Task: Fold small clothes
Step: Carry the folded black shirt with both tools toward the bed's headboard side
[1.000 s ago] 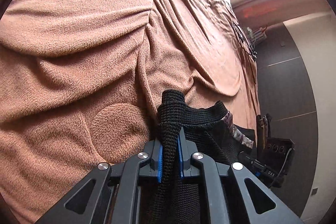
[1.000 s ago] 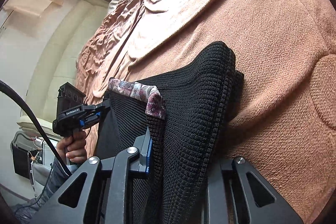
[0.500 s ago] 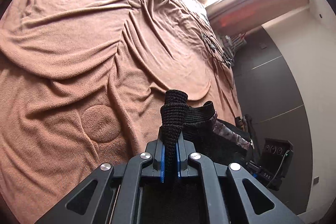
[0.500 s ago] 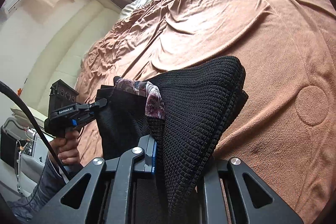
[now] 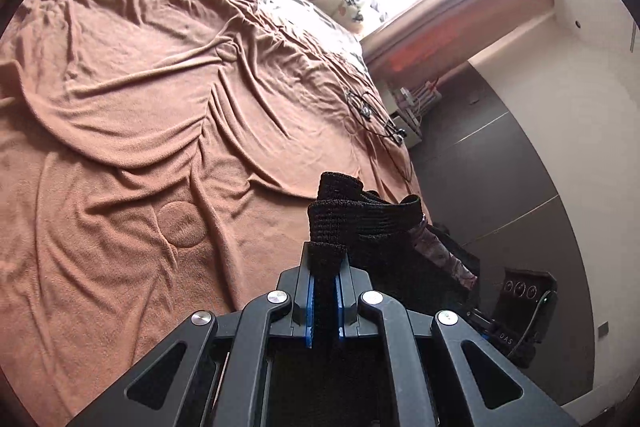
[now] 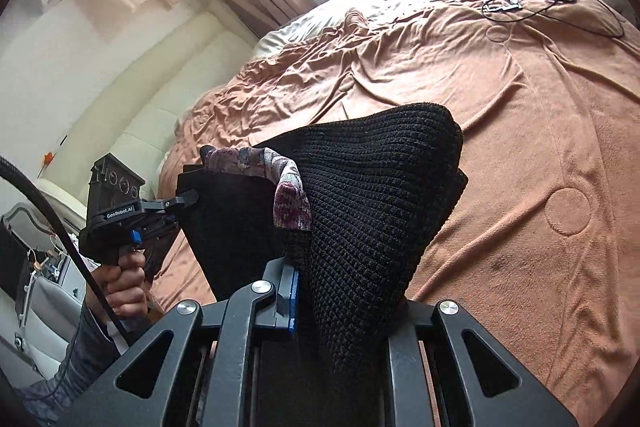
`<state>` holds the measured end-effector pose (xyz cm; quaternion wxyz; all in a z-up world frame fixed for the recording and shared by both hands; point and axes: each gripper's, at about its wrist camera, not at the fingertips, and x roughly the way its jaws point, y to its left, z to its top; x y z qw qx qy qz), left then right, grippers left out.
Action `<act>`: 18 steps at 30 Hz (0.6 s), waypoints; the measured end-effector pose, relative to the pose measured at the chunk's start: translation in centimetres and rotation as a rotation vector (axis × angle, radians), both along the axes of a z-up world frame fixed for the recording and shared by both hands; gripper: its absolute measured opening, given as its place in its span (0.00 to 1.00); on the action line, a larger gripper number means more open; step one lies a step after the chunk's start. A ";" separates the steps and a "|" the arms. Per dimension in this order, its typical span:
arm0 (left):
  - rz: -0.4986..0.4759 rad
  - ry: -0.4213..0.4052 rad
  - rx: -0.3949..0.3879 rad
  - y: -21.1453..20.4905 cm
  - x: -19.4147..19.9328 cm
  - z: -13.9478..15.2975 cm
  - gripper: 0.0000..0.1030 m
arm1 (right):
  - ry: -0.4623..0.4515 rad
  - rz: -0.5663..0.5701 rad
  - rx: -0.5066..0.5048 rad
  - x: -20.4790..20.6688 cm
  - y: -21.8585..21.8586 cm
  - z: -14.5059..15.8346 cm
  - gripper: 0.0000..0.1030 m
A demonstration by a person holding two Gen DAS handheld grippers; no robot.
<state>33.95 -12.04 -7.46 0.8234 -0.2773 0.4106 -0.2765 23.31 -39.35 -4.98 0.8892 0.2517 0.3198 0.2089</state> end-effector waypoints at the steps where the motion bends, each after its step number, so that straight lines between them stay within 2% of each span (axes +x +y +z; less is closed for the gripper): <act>1: 0.001 -0.010 -0.002 0.2 -0.4 0.4 0.07 | -0.011 0.000 -0.001 -0.7 0.0 0.4 0.11; 18: 0.040 -0.175 -0.036 3.4 -9.4 8.2 0.07 | -0.178 -0.001 -0.057 -9.9 2.9 6.3 0.10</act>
